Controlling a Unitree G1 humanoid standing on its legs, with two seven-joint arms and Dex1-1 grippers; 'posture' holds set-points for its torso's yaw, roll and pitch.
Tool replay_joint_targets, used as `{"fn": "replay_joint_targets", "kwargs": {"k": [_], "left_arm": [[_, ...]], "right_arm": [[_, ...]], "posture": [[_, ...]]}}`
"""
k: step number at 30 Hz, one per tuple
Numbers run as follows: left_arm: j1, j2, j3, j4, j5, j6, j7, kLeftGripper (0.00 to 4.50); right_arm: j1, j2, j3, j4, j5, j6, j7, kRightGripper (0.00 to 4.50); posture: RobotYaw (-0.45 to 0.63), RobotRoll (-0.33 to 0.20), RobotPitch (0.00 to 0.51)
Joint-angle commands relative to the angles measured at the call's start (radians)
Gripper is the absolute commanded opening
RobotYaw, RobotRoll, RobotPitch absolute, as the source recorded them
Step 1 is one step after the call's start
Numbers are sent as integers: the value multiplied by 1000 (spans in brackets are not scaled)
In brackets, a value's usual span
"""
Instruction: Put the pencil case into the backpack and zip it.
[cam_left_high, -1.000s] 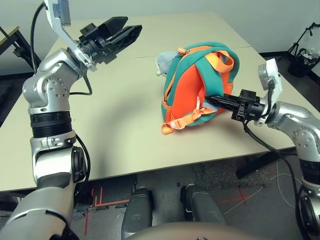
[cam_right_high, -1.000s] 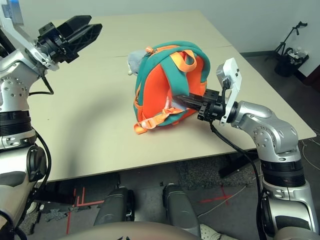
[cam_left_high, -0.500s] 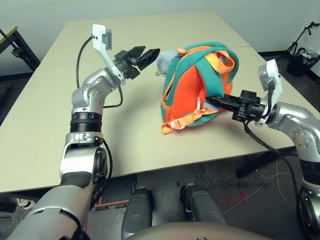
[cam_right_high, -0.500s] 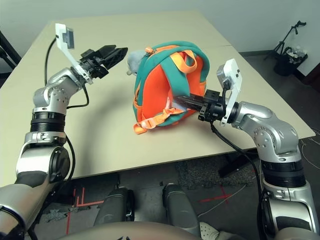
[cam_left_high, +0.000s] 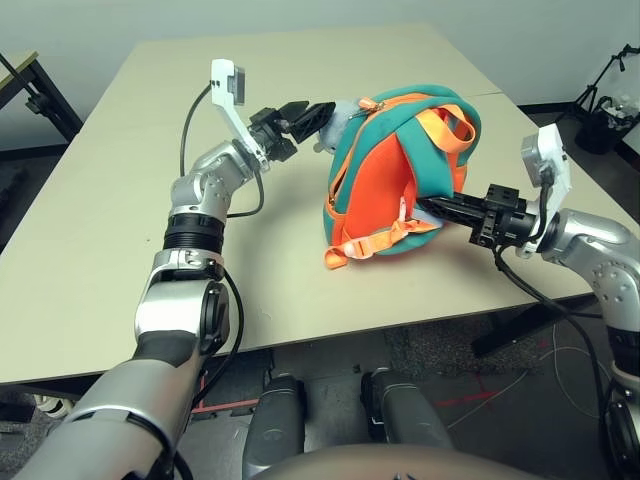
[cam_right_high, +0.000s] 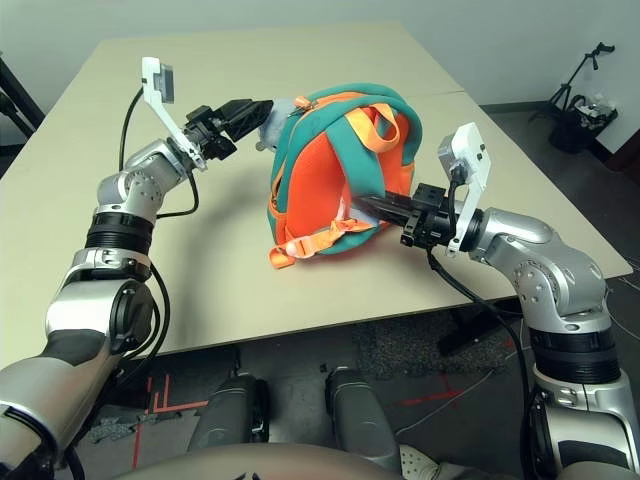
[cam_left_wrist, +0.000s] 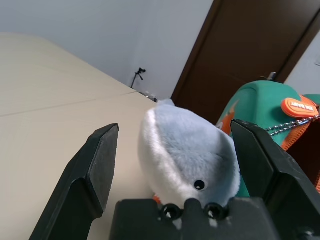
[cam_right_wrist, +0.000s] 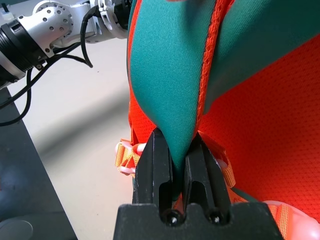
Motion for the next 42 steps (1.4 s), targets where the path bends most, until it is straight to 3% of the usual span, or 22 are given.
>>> {"fn": "replay_joint_targets", "kwargs": {"k": [1,4,9,13,27,42], "left_arm": [[-12,-23,-7,30,15,-4,-14,4298],[-17,-32,1,43,11,-3,-21,3571],[-5,-30,-1,9,6,17,-31,1530],[14,-12,6,-53,-7,44,-33,303],[214,90,21,-534,-99,291,38,289],[419,133,2,-685,-142,394,99,289]], "right_arm": [[4,-11,-9,-14,2,9,-5,0],[0,-11,-7,-11,1,8,-4,0],[-3,-8,-4,-10,0,7,-7,0],[-12,-3,4,-6,-2,6,-6,0],[-65,22,44,55,-30,-10,4,0],[-87,44,51,78,-56,-12,24,0]], "posture": [[-210,0,54],[-210,0,57],[-203,0,57],[-190,0,58],[-137,0,66],[-116,0,74]]}}
